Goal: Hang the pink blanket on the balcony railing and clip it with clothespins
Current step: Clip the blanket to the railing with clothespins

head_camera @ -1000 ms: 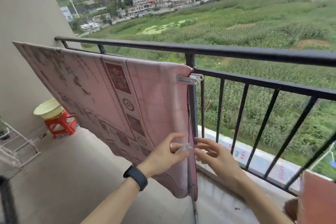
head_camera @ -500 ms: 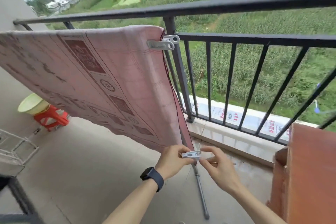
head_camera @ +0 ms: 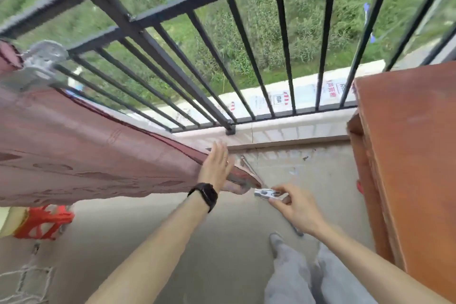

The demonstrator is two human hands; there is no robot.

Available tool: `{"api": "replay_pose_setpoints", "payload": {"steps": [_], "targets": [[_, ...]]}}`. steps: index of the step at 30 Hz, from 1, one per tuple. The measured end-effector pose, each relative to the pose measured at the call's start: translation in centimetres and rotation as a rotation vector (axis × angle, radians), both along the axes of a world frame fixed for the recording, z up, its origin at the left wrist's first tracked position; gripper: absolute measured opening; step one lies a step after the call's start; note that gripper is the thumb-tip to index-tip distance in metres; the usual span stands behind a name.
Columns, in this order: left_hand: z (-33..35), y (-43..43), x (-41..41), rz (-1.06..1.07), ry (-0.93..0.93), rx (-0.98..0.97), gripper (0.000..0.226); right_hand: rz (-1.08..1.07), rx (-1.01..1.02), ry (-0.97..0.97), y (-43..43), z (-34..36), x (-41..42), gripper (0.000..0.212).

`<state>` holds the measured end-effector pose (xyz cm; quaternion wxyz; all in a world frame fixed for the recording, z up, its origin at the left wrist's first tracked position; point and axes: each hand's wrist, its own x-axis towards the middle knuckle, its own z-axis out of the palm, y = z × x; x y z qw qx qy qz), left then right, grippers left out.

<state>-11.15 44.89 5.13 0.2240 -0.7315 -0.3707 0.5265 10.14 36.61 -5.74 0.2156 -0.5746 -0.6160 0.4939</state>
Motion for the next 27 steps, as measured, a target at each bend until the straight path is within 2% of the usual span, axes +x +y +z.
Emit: {"api": "replay_pose_setpoints", "payload": {"steps": [2, 5, 6, 9, 10, 12, 13, 16, 17, 19, 22, 27], "targets": [[-0.1, 1.9, 0.2, 0.071, -0.001, -0.006, 0.045, -0.081, -0.011, 0.025, 0.3, -0.8, -0.7, 0.027], [-0.8, 3.2, 0.3, 0.085, -0.065, -0.16, 0.028, -0.173, -0.066, 0.066, 0.4, -1.9, -1.9, 0.027], [-0.8, 3.3, 0.4, 0.057, -0.075, -0.223, 0.032, -0.196, -0.091, 0.07, 0.5, -2.3, -2.3, 0.027], [-0.7, 3.8, -0.4, 0.026, -0.213, -0.283, 0.083, -0.185, -0.13, 0.035, 0.9, -4.0, -4.5, 0.03], [-0.4, 4.1, -0.7, 0.03, -0.252, -0.27, 0.073, -0.139, -0.135, 0.025, 1.1, -4.6, -5.2, 0.031], [-0.2, 4.4, -0.7, 0.038, -0.295, -0.289, 0.035, 0.004, -0.141, 0.012, 1.6, -5.9, -6.8, 0.033], [-0.3, 4.5, -0.6, 0.059, -0.314, -0.288, 0.034, 0.083, -0.137, -0.009, 1.9, -6.5, -7.8, 0.035], [-1.2, 4.5, -0.8, 0.077, -0.355, -0.277, 0.079, 0.218, -0.111, -0.076, 2.9, -8.6, -10.7, 0.034], [-1.4, 4.3, -0.6, 0.058, -0.342, -0.268, 0.08, 0.234, -0.115, -0.068, 3.2, -9.3, -11.6, 0.033], [-2.6, 3.9, -0.5, -0.009, -0.28, -0.246, 0.062, 0.247, -0.126, -0.054, 3.5, -11.0, -13.4, 0.032], [-5.4, 3.7, -0.7, -0.049, -0.162, -0.21, 0.019, 0.21, -0.111, -0.084, 3.4, -13.8, -15.1, 0.034], [-10.4, 3.5, -0.3, 0.003, -0.015, -0.204, 0.021, 0.17, -0.192, -0.1, 2.1, -17.5, -14.9, 0.035]]}}
